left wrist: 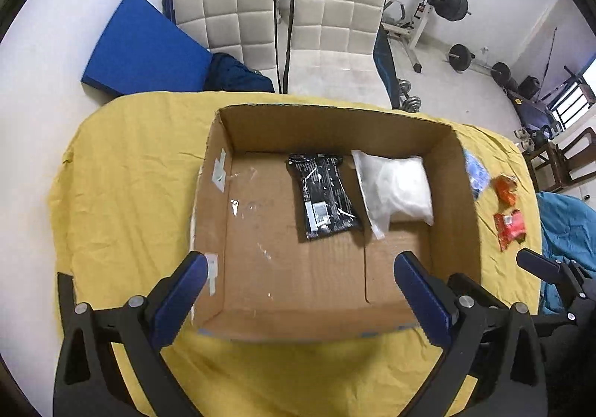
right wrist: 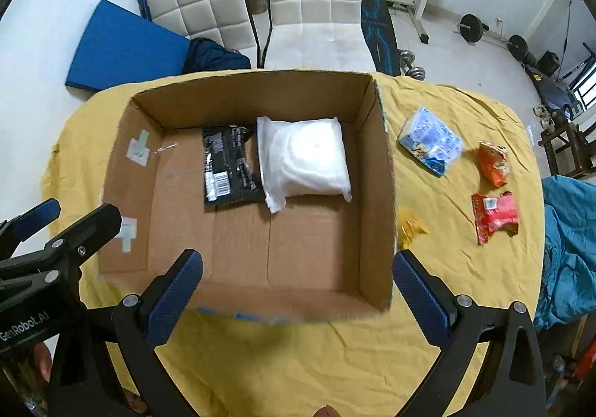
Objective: Organize soft objects
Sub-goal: 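Open both tools and lift them out of the box, then grasp the red wafer pack with the right tool while the left grasps the orange chip bag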
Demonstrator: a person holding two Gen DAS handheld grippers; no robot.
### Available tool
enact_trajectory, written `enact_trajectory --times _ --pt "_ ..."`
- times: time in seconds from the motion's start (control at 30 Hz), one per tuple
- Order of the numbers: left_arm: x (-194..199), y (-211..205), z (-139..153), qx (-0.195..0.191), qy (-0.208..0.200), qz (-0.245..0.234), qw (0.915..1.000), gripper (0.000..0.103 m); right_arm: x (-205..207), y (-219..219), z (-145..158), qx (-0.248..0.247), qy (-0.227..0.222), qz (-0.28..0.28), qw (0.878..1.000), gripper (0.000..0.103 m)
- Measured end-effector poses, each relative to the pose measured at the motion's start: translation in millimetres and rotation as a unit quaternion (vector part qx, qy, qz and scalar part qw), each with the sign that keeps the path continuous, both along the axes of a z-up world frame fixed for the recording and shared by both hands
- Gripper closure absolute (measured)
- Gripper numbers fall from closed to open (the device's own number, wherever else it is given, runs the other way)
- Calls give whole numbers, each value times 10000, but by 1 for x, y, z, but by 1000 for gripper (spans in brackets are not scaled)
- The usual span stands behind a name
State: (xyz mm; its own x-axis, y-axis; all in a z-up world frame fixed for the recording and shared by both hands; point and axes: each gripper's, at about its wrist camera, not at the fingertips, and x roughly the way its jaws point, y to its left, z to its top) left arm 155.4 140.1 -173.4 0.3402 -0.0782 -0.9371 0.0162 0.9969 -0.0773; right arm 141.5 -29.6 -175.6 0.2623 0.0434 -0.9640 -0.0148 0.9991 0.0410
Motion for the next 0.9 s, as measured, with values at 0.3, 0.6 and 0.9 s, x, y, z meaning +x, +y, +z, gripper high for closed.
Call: enact_trajectory --times 0.3,0.6,0.9 --pt "-42 -10 41 -109 -171 -77 9998 0 -44 -7 37 265 -184 14 9995 0" --pt "-59 -37 59 -139 -152 -22 9998 0 -58 -48 48 661 -149 -2 9977 0" --pt "-35 -134 69 -345 -168 -453 9982 0 -41 -206 41 767 1 -1143 9905 0"
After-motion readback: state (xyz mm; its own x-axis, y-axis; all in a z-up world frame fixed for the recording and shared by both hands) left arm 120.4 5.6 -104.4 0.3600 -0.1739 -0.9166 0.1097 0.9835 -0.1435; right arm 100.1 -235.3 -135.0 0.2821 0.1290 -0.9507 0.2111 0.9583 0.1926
